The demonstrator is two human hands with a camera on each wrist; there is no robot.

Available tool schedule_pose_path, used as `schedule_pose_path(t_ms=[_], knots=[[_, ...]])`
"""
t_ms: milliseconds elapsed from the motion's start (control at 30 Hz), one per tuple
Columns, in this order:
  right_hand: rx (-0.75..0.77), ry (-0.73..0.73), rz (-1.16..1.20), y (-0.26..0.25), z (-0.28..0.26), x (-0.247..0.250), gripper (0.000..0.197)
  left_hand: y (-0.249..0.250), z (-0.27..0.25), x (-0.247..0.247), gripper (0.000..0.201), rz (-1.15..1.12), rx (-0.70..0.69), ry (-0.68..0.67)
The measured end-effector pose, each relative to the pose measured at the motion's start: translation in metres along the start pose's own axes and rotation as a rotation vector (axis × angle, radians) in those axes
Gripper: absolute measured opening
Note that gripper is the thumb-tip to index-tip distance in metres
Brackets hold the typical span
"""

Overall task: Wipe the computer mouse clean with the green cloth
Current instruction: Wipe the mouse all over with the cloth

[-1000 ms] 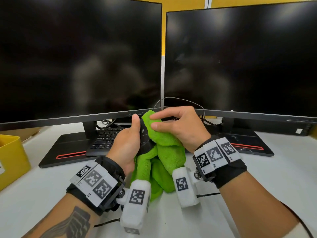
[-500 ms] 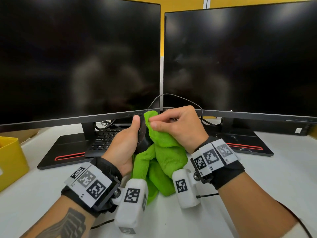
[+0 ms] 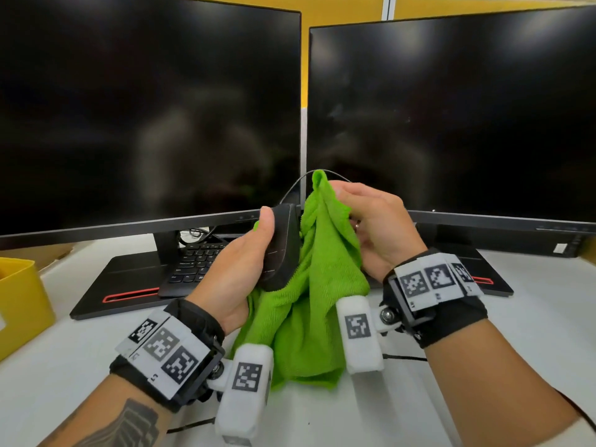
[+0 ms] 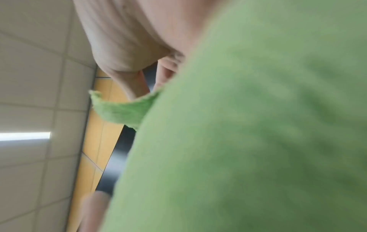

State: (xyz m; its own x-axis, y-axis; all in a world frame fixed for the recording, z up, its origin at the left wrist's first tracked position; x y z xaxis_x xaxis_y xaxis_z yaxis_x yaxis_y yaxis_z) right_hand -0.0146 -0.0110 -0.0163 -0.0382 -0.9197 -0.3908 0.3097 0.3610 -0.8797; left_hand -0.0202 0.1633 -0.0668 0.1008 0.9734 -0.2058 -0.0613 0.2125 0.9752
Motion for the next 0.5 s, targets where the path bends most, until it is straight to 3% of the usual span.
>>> schedule_pose_path(t_ms=[67,133,267,500], knots=[[-0.001,-0.007,-0.048,-0.001,0.001,0.001,0.020,-0.002,-0.002,-0.001,0.040,-0.016,-0.029,-0.075],[-0.008,-0.056,-0.120,0.003,-0.001,-0.002,0.021,-0.004,-0.003,0.001,0.056,0.032,-0.087,-0.126],[0.045,-0.160,-0.209,0.005,-0.005,-0.011,0.023,0.000,0.000,0.007,0.074,0.223,-0.217,-0.063],[0.259,-0.054,-0.574,0.017,-0.003,-0.020,0.027,0.003,0.002,0.009,0.083,0.482,-0.309,-0.059]])
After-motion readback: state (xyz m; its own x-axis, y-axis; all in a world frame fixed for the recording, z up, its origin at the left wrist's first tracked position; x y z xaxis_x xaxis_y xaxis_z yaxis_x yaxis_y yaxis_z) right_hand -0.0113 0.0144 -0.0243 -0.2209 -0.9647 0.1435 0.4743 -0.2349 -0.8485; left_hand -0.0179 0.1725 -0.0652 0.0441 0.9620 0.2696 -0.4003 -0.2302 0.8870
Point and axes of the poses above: each hand's wrist, its own z-axis towards the middle knuckle, its own x-axis out of the back of the hand, y = z × x, the point moved 6 cm from there along z, towards the middle knuckle, and after that the axes turned 5 degrees about y, right-handed, at the moved point
